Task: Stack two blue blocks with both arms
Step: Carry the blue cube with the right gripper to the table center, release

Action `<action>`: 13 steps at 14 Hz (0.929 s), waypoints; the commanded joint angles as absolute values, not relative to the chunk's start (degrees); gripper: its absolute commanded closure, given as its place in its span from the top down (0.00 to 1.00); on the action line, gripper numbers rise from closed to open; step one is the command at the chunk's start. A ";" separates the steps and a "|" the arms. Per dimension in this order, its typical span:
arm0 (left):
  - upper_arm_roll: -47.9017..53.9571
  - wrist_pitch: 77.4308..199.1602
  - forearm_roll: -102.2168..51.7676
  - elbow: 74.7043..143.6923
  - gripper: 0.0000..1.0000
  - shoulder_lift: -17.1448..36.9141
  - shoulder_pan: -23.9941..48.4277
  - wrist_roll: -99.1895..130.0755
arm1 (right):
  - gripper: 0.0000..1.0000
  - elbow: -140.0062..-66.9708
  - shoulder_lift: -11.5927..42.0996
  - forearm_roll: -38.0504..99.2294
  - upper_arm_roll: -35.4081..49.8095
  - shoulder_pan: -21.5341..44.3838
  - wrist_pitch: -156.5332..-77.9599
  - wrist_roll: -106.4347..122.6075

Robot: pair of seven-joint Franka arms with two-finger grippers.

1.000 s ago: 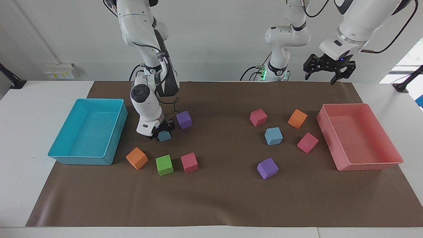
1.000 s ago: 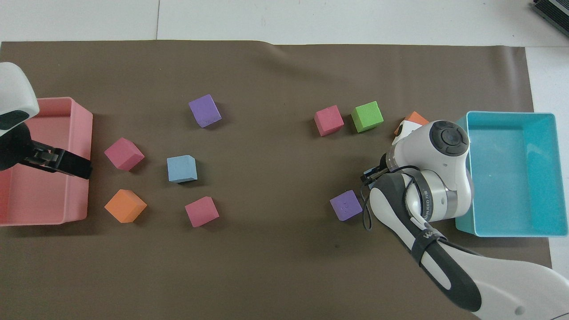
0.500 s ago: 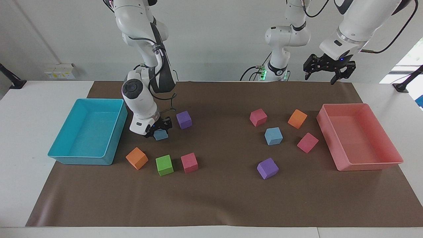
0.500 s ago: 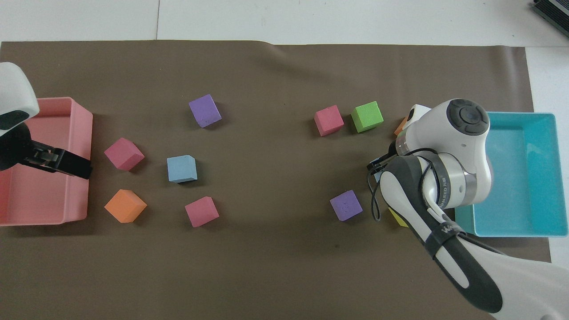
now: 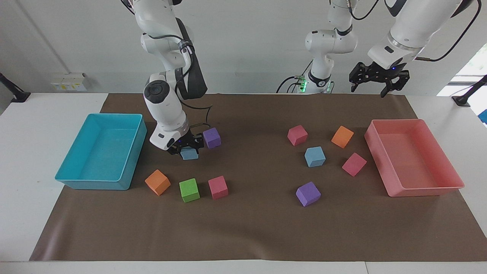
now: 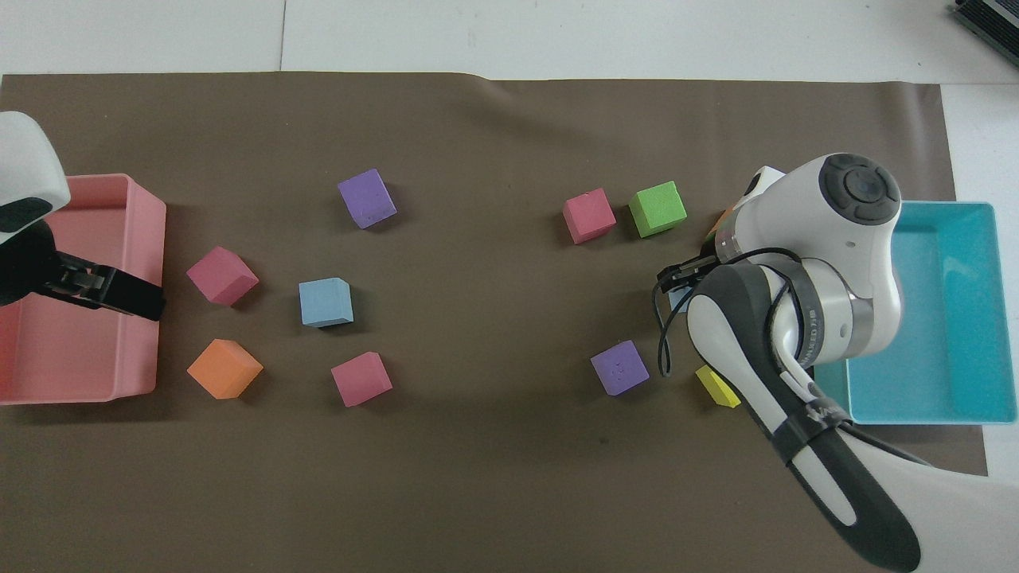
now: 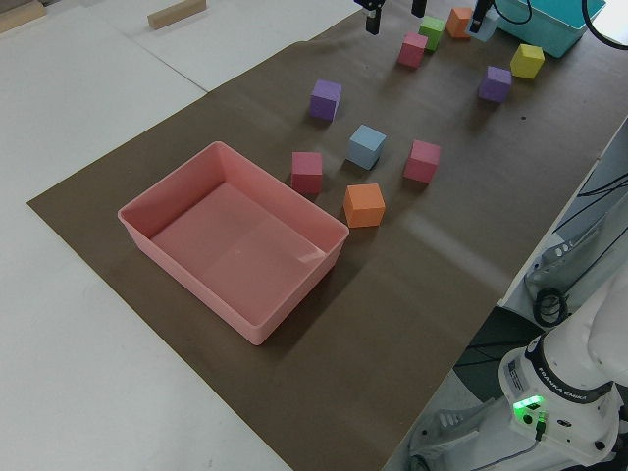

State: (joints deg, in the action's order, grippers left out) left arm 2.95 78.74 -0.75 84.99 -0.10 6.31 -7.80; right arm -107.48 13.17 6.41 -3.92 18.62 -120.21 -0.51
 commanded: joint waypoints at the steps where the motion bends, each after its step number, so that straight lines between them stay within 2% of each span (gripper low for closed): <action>1: 2.90 78.75 -1.32 86.48 1.00 -1.49 6.24 -8.09 | 0.00 -104.69 14.15 6.68 -3.78 21.44 -119.36 -6.14; 9: 2.90 78.75 -1.32 86.48 1.00 -1.49 6.24 -8.26 | 0.00 -99.93 21.96 6.77 -3.43 32.41 -124.44 -22.30; 13: 2.90 78.75 -1.32 86.48 1.00 -1.49 6.24 -8.17 | 0.00 -100.02 23.90 6.77 -3.43 36.73 -127.87 -26.63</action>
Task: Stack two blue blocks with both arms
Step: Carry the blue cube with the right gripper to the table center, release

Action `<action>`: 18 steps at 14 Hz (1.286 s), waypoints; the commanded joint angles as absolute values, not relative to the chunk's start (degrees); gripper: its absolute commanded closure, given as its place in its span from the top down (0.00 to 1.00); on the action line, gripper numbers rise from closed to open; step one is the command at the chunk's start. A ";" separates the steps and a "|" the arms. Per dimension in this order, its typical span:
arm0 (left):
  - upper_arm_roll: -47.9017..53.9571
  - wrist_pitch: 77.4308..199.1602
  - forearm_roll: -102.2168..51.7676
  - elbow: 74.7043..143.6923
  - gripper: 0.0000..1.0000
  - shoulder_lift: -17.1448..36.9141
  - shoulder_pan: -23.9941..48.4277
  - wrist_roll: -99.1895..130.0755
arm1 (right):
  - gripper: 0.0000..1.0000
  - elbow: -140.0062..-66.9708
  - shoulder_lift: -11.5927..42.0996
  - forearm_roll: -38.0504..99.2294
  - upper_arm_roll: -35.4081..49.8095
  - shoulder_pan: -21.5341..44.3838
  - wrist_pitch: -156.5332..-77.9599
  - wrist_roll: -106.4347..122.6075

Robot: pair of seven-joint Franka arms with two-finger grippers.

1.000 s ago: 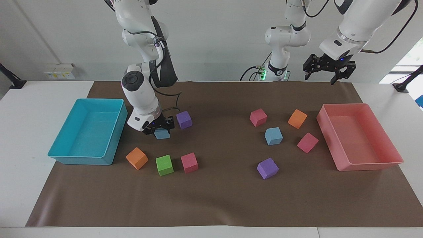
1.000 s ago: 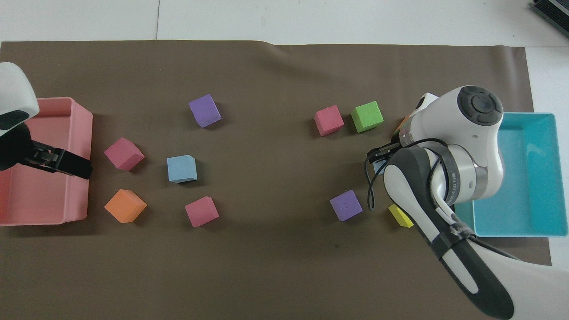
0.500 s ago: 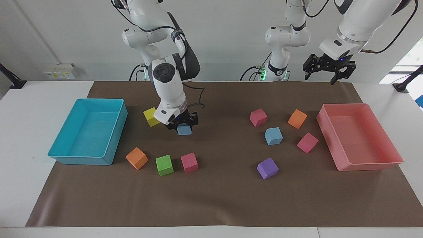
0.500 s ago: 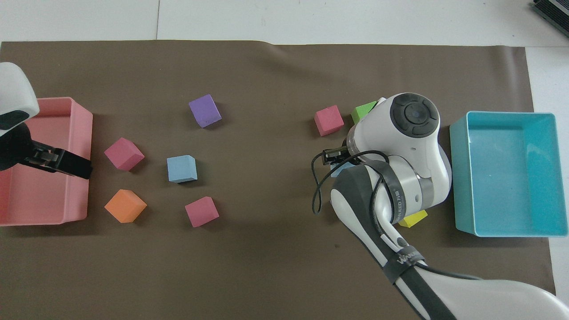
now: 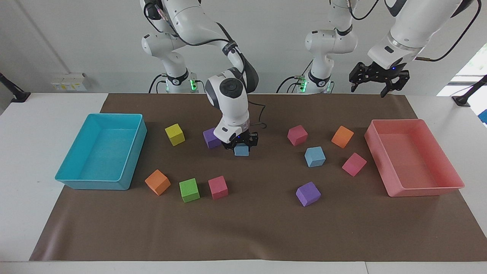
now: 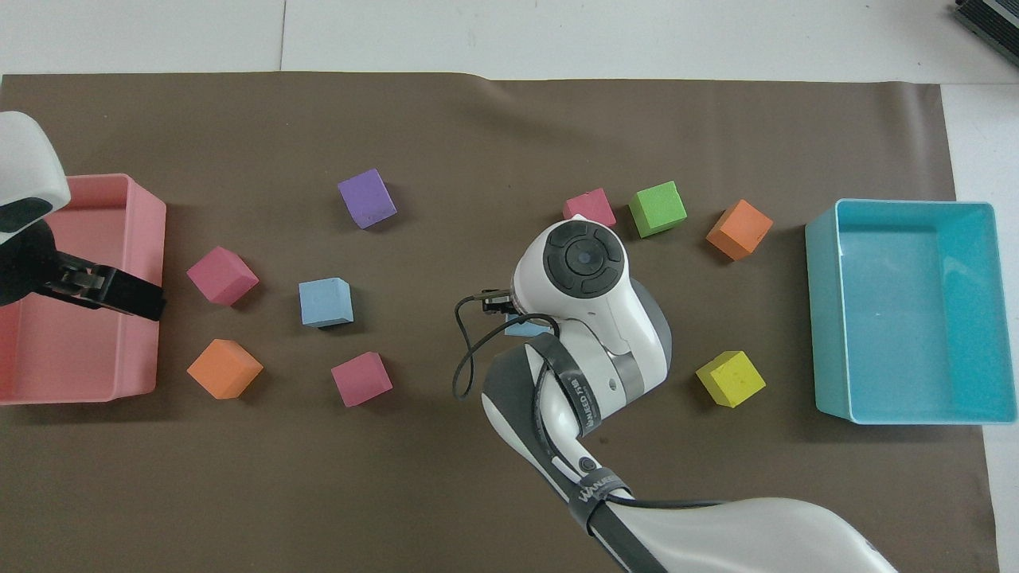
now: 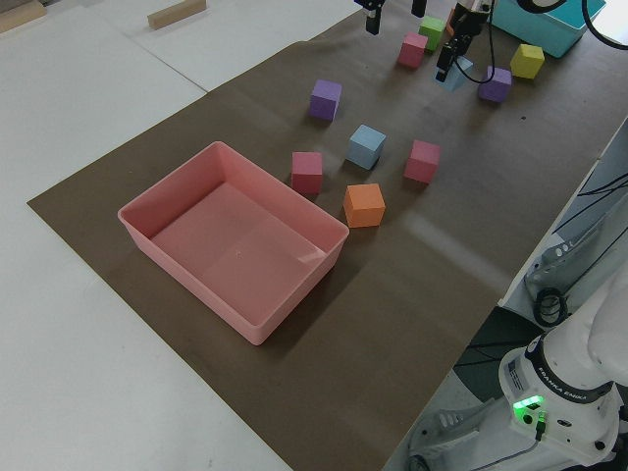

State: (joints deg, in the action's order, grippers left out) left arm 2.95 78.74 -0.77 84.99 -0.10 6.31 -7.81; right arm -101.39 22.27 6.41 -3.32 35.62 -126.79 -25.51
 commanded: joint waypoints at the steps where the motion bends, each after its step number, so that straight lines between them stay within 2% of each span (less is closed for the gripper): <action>1: 2.90 78.75 -1.32 86.48 1.00 -1.58 6.24 -8.17 | 0.00 -100.02 24.34 6.77 -3.43 37.43 -128.49 -26.89; 7: 2.90 78.75 -1.32 86.48 1.00 -1.49 6.24 -8.17 | 0.00 -98.88 29.08 5.46 -3.52 39.37 -133.42 -33.12; 18: 2.90 78.75 -1.32 86.57 1.00 -1.58 6.24 -8.26 | 0.00 -99.58 29.00 2.39 -3.52 39.38 -132.63 -36.04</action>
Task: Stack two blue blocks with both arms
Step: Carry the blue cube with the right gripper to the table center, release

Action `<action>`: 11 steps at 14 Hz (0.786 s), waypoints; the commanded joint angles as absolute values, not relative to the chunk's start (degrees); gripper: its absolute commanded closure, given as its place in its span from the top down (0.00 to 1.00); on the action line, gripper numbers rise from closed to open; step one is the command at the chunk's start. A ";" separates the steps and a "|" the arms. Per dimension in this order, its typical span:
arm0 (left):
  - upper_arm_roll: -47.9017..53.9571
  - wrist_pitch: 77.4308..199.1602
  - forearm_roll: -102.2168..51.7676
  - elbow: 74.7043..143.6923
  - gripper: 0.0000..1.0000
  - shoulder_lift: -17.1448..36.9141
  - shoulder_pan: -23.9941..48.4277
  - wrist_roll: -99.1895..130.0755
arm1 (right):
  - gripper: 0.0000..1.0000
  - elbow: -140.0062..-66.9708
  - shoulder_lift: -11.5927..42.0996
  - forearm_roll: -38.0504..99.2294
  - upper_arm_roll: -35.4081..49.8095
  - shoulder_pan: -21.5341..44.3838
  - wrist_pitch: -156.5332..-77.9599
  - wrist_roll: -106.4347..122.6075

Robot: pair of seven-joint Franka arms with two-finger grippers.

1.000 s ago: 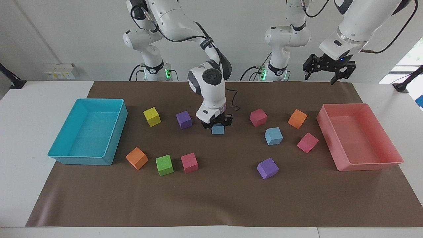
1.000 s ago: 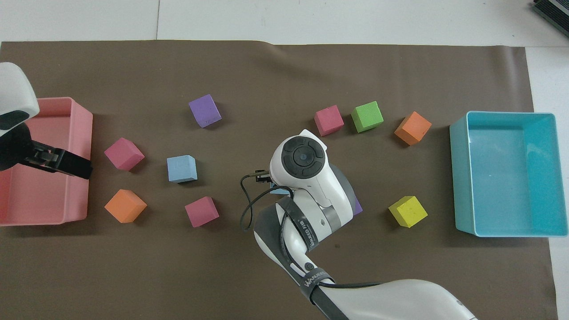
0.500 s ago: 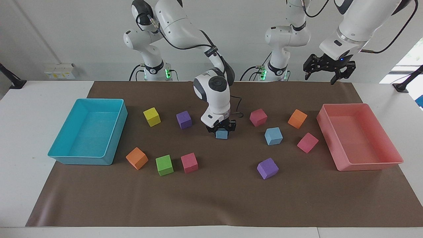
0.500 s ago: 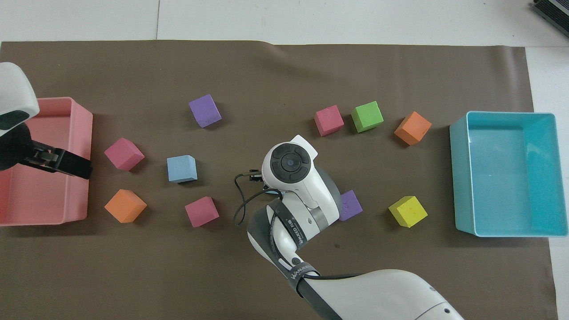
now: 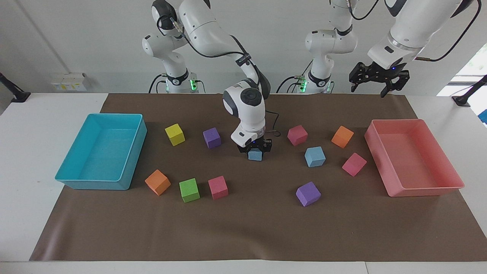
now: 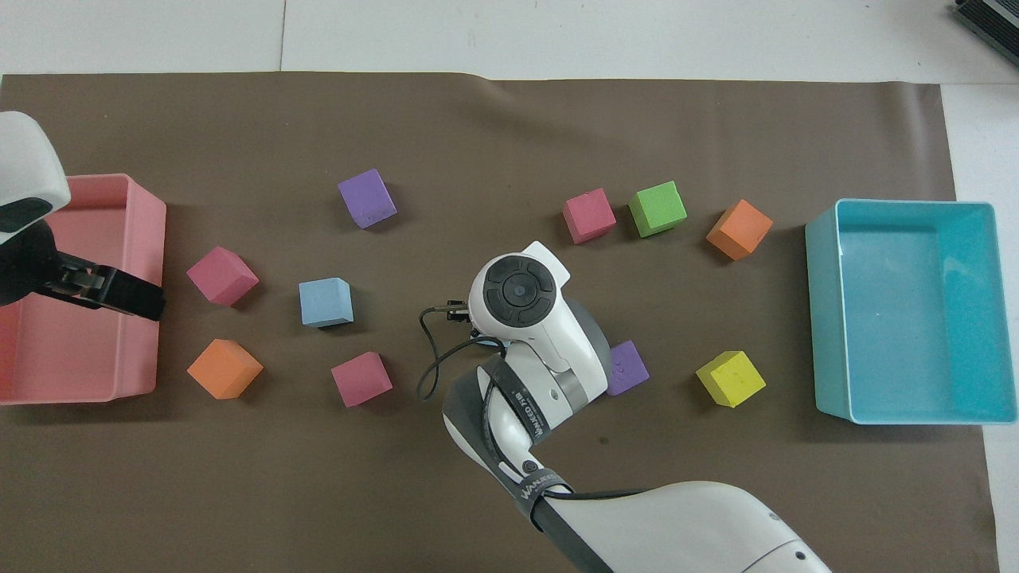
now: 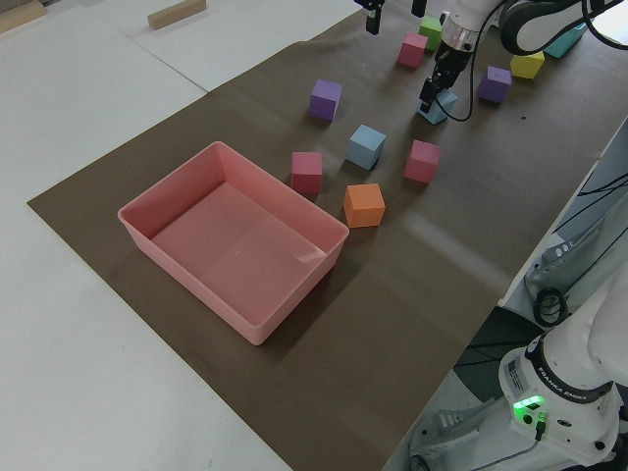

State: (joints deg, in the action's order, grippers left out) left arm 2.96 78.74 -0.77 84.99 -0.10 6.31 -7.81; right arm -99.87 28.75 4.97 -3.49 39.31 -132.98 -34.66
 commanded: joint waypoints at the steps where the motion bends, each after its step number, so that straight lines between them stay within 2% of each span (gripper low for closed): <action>1: 2.90 78.75 -1.32 86.49 1.00 -1.58 6.24 -8.26 | 0.00 -99.58 29.09 0.72 -3.43 39.20 -132.45 -35.77; 11: 2.90 78.66 -1.32 86.57 1.00 -1.58 6.24 -8.09 | 0.00 -100.19 28.92 0.70 -3.34 38.85 -132.27 -30.76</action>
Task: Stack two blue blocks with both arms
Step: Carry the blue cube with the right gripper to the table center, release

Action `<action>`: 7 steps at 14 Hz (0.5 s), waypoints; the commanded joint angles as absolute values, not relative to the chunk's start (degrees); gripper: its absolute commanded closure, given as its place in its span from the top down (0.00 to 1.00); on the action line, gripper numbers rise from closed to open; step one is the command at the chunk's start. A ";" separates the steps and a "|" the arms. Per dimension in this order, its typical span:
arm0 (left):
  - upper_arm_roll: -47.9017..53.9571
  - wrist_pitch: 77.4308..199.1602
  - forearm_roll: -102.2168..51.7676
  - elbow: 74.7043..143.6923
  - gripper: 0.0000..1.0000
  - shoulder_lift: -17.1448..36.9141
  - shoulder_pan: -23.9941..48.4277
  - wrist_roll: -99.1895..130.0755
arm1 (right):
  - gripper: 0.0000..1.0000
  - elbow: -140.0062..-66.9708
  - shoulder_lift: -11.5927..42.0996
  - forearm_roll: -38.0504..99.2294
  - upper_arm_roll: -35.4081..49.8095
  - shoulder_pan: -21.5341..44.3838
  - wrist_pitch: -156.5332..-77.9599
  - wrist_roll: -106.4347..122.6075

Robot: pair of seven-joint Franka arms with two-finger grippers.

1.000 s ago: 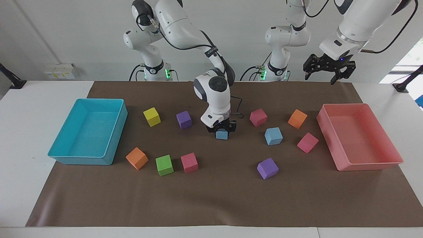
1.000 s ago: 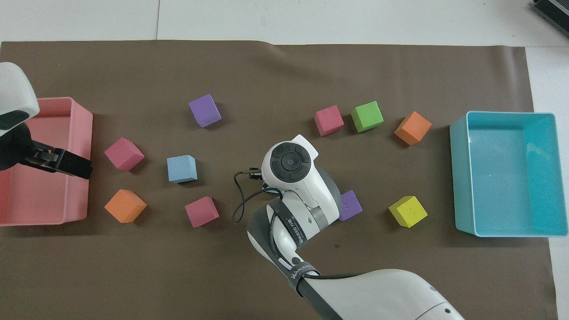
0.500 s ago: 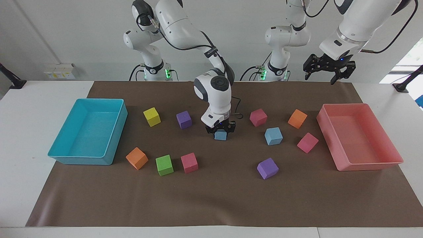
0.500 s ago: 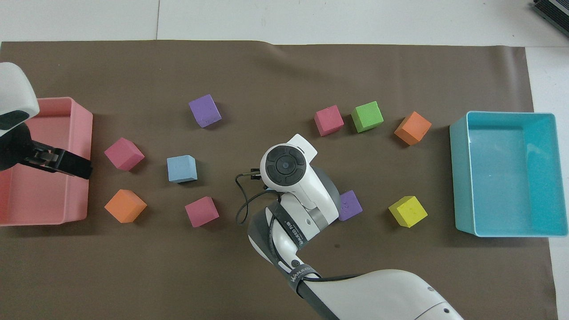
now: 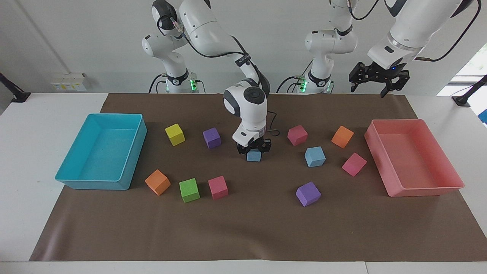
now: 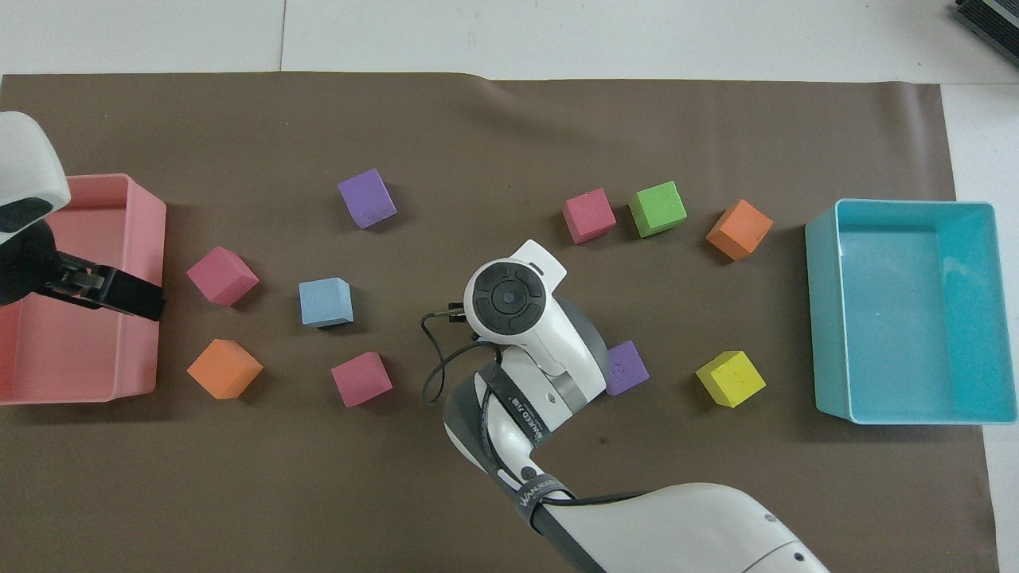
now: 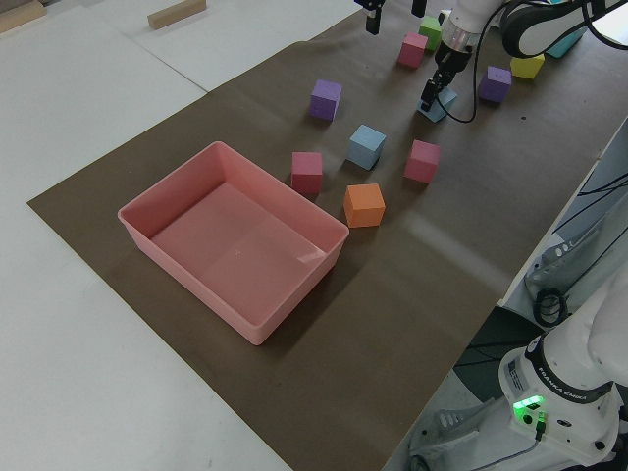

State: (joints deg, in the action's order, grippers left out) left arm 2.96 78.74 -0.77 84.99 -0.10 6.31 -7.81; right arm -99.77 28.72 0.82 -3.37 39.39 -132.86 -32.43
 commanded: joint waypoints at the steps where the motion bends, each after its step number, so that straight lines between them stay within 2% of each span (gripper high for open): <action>1: 2.90 78.75 -1.32 86.57 1.00 -1.58 6.24 -8.09 | 0.00 -100.20 28.92 0.70 -3.34 38.85 -132.28 -30.76; 2: 2.90 78.66 -1.32 86.57 1.00 -1.58 6.24 -8.09 | 0.00 -100.20 28.92 0.79 -3.34 38.85 -132.36 -30.85; 3: 2.90 78.66 -1.32 86.57 1.00 -1.58 6.24 -8.09 | 0.08 -100.20 28.92 0.79 -3.25 38.59 -132.45 -30.76; 4: 2.90 78.66 -1.32 86.57 1.00 -1.58 6.24 -8.09 | 0.55 -100.20 28.92 0.88 -3.25 38.41 -132.45 -30.76; 5: 2.90 78.66 -1.32 86.57 1.00 -1.58 6.24 -8.09 | 0.80 -100.28 28.83 0.88 -3.25 38.67 -132.45 -30.67; 6: 2.90 78.66 -1.32 86.57 1.00 -1.58 6.24 -8.17 | 0.93 -100.28 28.83 0.79 -3.34 38.85 -132.10 -30.67; 7: 2.90 78.66 -1.32 86.57 1.00 -1.58 6.24 -8.17 | 1.00 -100.28 28.83 0.70 -3.34 38.76 -132.19 -30.15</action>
